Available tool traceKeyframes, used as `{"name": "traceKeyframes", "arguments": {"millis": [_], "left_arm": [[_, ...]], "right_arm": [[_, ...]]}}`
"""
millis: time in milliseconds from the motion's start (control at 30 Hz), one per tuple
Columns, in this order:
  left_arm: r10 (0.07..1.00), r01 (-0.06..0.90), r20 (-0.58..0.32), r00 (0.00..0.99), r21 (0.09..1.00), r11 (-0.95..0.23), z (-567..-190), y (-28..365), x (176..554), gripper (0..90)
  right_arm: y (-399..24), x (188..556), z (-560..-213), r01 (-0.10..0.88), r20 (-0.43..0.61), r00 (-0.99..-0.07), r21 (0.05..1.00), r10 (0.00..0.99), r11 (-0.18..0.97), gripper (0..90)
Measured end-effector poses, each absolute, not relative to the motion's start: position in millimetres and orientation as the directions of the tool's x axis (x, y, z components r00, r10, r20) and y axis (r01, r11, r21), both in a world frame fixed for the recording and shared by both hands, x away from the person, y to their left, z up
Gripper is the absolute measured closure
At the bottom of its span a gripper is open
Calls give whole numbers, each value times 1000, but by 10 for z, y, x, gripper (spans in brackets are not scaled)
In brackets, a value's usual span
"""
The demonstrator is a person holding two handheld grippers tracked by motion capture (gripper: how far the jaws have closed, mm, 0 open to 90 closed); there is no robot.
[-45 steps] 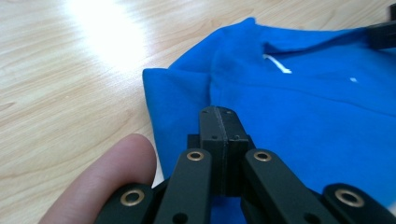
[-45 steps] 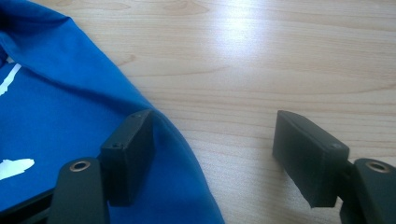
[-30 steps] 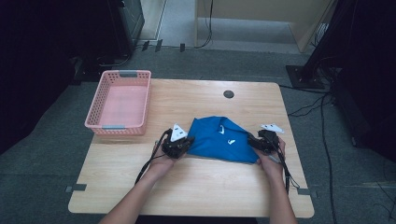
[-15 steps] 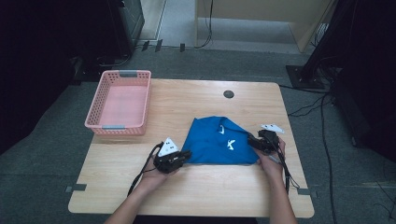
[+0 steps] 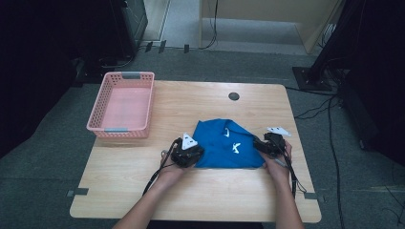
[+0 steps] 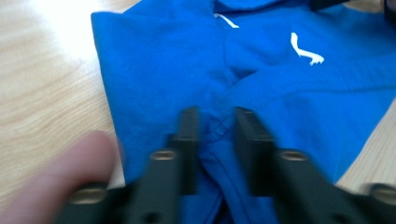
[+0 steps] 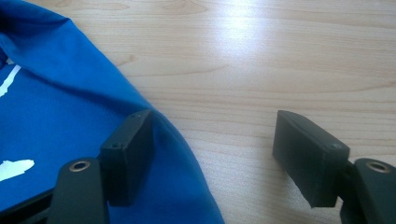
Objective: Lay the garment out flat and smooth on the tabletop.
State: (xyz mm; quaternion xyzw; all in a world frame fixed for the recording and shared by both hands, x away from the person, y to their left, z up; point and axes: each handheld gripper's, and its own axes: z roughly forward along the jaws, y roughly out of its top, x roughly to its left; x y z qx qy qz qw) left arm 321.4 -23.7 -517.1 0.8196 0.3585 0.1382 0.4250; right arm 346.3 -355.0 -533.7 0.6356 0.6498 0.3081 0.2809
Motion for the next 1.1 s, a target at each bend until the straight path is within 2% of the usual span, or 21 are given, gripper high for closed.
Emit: {"name": "traceKeyframes", "arguments": {"millis": [33,200,367,500,533,567,600,633,700,733,800,933,1100], "left_arm": [[695,465,-89,713,802,-374,-5166,-222,3197,884],[608,395,-91,789,833,-388,-5134,-143,3032,895],[470,304,-76,880,849,-432,-5150,-79,2797,893],[351,267,-99,931,843,-468,-5198,-39,2682,875],[335,264,-110,936,848,-460,-5203,-26,2669,825],[327,281,-141,934,856,-434,-5190,-3,2685,652],[327,281,-141,934,856,-434,-5190,-3,2685,580],[349,297,-152,925,861,-413,-5177,7,2708,580],[420,335,-163,893,864,-376,-5154,12,2773,497],[467,351,-154,871,860,-371,-5146,-1,2808,486],[547,367,-113,829,848,-381,-5139,-45,2871,481],[642,390,-61,764,837,-384,-5107,-142,2991,475],[672,400,-25,740,820,-410,-5069,-385,3089,475]], "right_arm": [[-3549,3462,-5336,653,26,-34,757,999,2,298],[-3549,3462,-5336,653,26,-34,757,999,3,297],[-3550,3463,-5337,653,27,-34,757,999,2,298],[-3551,3463,-5337,653,27,-34,757,999,2,298],[-3551,3463,-5337,653,27,-34,757,999,2,297],[-3551,3462,-5336,653,27,-35,757,999,2,297],[-3551,3462,-5336,653,27,-34,757,999,2,298],[-3551,3462,-5336,653,27,-34,757,999,2,298],[-3551,3463,-5337,653,27,-35,757,999,2,297],[-3551,3462,-5336,654,27,-34,757,999,2,297],[-3551,3462,-5336,653,27,-34,757,999,2,297],[-3551,3462,-5337,653,27,-35,757,999,2,297],[-3552,3463,-5337,653,27,-35,757,999,2,297]]}}
